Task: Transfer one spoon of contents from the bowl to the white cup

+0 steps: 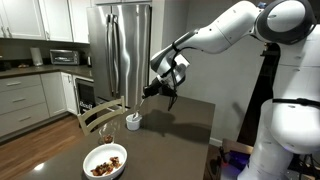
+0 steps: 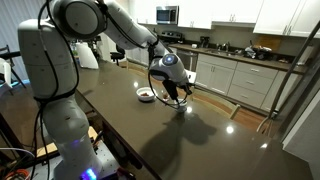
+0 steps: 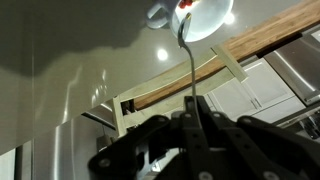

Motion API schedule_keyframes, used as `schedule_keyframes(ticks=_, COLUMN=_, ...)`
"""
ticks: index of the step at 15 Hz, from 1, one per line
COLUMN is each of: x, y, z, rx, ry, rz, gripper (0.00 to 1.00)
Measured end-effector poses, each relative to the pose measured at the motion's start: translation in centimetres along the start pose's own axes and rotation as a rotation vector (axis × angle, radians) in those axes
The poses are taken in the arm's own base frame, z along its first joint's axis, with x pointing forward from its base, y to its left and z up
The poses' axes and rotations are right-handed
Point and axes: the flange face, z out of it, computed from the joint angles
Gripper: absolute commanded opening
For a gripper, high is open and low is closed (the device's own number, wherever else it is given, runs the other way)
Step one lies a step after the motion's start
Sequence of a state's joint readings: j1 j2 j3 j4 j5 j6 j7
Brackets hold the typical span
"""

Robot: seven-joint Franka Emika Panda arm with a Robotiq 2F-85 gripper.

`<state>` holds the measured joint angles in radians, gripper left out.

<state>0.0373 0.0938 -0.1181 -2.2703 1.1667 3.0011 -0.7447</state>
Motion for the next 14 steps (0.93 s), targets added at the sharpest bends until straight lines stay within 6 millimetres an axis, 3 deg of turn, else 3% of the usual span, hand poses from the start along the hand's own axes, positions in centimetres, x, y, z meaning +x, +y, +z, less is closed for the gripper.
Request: schedule_keyframes(ticks=14, x=1.7, y=-2.2, z=-1.9, rx=0.037, ry=-0.01, rz=0.033, gripper=0.03)
